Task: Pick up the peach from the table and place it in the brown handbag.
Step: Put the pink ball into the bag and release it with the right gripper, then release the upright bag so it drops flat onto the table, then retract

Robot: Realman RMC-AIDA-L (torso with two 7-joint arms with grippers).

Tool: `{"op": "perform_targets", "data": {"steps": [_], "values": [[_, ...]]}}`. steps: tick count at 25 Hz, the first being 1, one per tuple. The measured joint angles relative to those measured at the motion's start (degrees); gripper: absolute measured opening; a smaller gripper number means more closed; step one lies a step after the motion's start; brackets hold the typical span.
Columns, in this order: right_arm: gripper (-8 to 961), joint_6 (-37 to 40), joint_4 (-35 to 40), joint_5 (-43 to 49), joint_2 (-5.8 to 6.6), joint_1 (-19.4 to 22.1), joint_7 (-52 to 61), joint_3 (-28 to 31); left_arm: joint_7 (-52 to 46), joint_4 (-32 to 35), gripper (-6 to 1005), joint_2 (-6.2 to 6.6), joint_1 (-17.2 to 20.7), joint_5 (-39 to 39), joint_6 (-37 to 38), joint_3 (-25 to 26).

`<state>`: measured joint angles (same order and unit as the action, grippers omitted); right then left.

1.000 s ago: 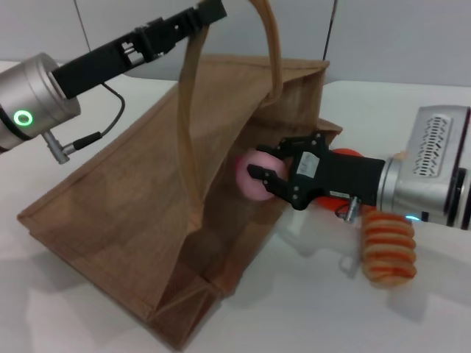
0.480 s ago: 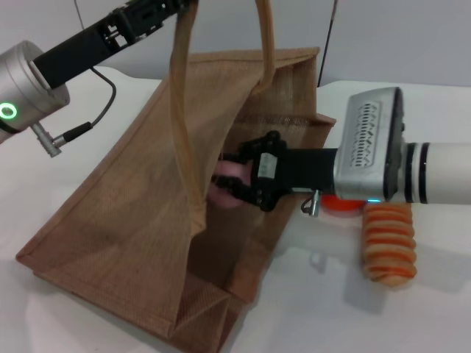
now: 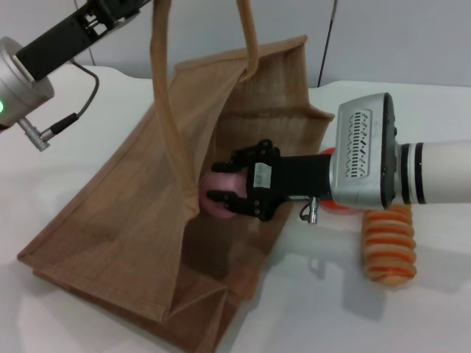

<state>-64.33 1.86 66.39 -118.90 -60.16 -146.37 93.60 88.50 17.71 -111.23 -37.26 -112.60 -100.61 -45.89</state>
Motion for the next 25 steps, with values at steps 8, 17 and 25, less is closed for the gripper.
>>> {"op": "perform_targets", "data": {"steps": [8,17,25], "values": [[635,-8.09,-0.34,-4.16,0.34,4.61,-0.18,2.60,0.19,-1.02,132,0.16,0.94,-0.97,2.53,0.66],[819,-10.83,-0.84,-17.25,1.93,13.23,-2.90,2.60,0.54,-2.84,130,0.74,2.58,-1.04,7.61,3.42],[860,-11.98,-0.49,-35.48,1.84,21.14,-8.03,2.56,5.51,-4.37,177,0.51,2.80,-0.98,19.43,3.45]]}}
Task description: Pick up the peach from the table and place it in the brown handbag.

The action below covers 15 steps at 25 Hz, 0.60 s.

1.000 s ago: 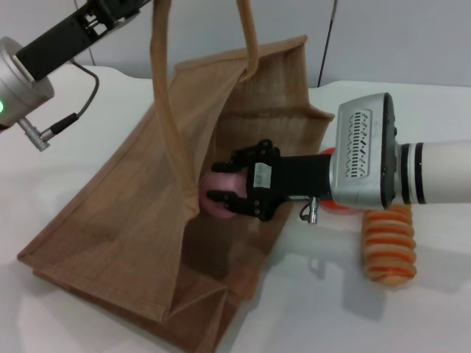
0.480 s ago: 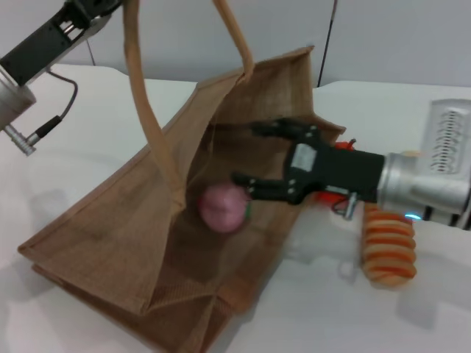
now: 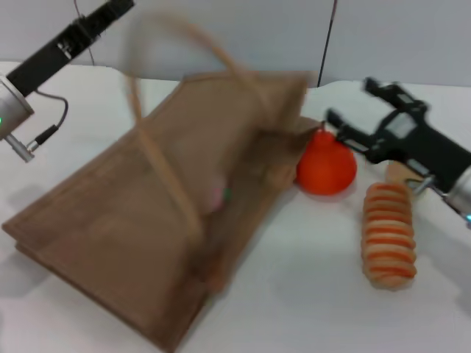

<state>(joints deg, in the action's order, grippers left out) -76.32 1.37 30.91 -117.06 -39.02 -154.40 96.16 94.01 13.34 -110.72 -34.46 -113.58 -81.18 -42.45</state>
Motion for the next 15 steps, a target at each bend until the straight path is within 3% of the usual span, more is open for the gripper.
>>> {"op": "perform_targets", "data": {"steps": [8,15], "values": [[856,-2.68,2.55,-14.74,-0.29,3.46,-0.70,-0.01,6.75,-1.46,423,-1.12,-0.39,-0.62,11.66,0.92],[852,-3.49,7.46,-24.58,-0.29,3.63,-2.63,-0.01,18.89,-1.51,564,-4.32,-0.11,-0.69,18.20,8.51]]}}
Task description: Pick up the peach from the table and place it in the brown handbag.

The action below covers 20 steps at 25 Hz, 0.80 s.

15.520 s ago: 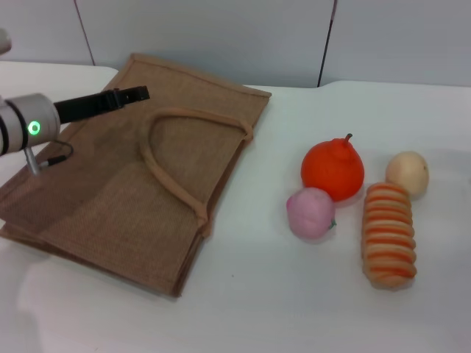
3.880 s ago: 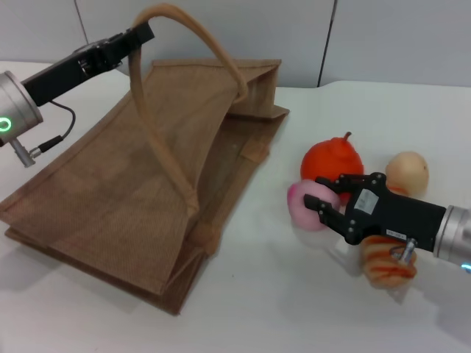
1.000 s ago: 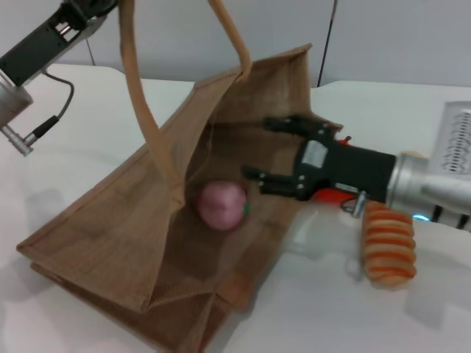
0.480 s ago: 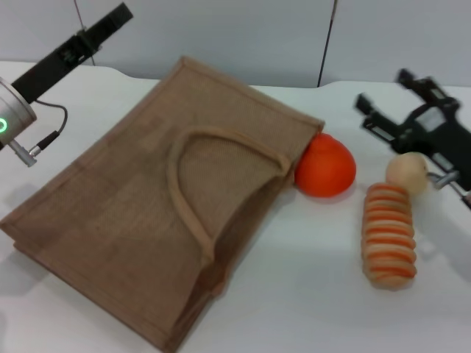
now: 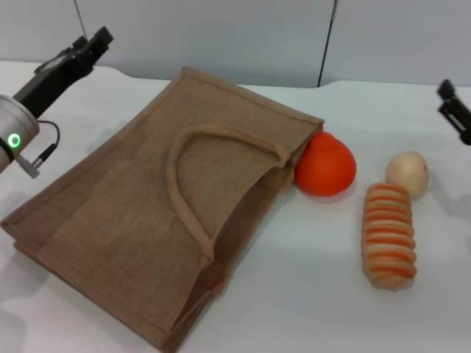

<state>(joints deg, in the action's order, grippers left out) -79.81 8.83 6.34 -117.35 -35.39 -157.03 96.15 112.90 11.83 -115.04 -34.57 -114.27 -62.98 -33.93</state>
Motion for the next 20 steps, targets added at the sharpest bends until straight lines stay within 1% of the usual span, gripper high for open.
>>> {"op": "perform_targets", "data": {"steps": [1,3,5,8,9,10,11,12,13,16,20], "values": [[852,0.00,0.43,-1.09,0.01,0.07,-0.12,0.04,2.05,-0.05,584,-0.44,0.06,0.00,0.38,1.45],[851,-0.02,1.30,-3.06,0.01,0.20,-0.09,0.64,6.72,-1.10,581,-1.02,0.10,0.00,0.93,4.81],[851,-0.06,1.88,-3.91,-0.03,0.30,0.01,2.00,11.53,-3.39,578,-0.99,-0.02,-0.01,1.12,8.06],[851,-0.06,3.02,-4.10,-0.12,0.40,0.18,6.00,17.77,-4.98,575,-1.01,-0.06,0.00,1.16,11.70],[851,-0.06,3.55,-4.12,-0.14,0.39,0.21,7.65,21.64,-5.78,575,-1.15,0.03,0.00,1.13,13.91],[851,-0.03,4.47,-4.11,-0.17,0.35,0.23,10.72,23.71,-6.36,574,-1.19,0.06,0.00,1.13,15.20],[851,-0.01,4.76,-4.04,-0.22,0.30,0.20,12.07,25.28,-6.82,574,-1.19,0.09,0.00,1.13,16.23],[851,-0.01,4.76,-4.04,-0.22,0.30,0.20,12.07,25.28,-6.82,574,-1.19,0.09,0.00,1.13,16.23],[852,0.09,4.89,-3.89,-0.26,0.22,0.20,12.98,27.73,-7.42,575,-1.19,0.15,0.01,1.14,17.96],[852,0.33,5.20,-3.67,-0.35,0.00,0.29,13.60,32.25,-8.32,576,-1.20,0.35,0.01,1.14,20.59],[852,0.46,5.38,-3.62,-0.34,-0.06,0.39,13.63,36.09,-9.70,576,-1.36,0.64,-0.90,0.22,21.13]]}}
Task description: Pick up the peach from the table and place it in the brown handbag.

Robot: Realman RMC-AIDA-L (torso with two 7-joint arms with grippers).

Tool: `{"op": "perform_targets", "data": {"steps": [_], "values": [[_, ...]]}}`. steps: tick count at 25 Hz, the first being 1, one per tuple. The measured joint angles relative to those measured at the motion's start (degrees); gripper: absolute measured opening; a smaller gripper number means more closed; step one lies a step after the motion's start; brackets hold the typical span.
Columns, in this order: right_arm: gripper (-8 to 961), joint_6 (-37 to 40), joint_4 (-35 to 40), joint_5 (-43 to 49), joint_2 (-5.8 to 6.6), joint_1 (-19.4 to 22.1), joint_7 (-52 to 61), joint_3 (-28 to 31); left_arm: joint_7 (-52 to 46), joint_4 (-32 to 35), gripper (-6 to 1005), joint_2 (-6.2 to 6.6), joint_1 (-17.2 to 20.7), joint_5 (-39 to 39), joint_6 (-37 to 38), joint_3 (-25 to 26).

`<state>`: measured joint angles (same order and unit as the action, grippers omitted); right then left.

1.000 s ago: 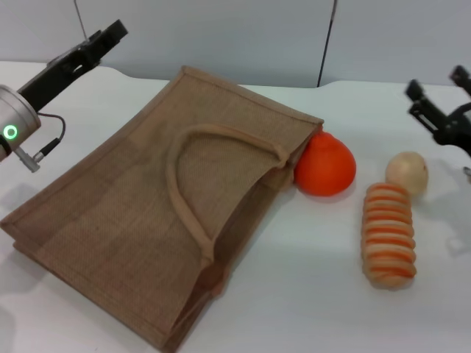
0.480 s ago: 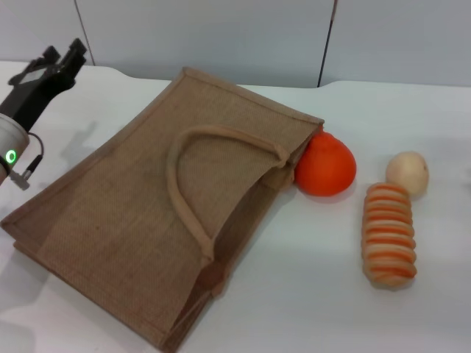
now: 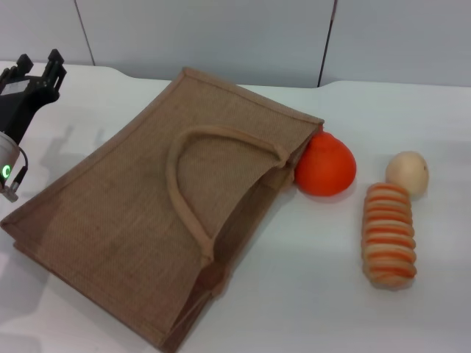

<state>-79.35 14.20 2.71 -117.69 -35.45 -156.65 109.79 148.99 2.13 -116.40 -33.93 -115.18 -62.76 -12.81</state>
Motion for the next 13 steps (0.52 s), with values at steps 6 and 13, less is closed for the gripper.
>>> {"op": "perform_targets", "data": {"steps": [6,13], "values": [[852,1.10,0.04,0.05,0.02,-0.07,-0.10,0.04,1.96,-1.67,575,-0.04,0.20,-0.88,-1.93,-0.18],[852,2.27,0.04,0.03,0.09,-0.06,-0.22,-0.13,1.82,-1.93,574,-0.06,0.19,-0.63,-1.93,-0.31]]}}
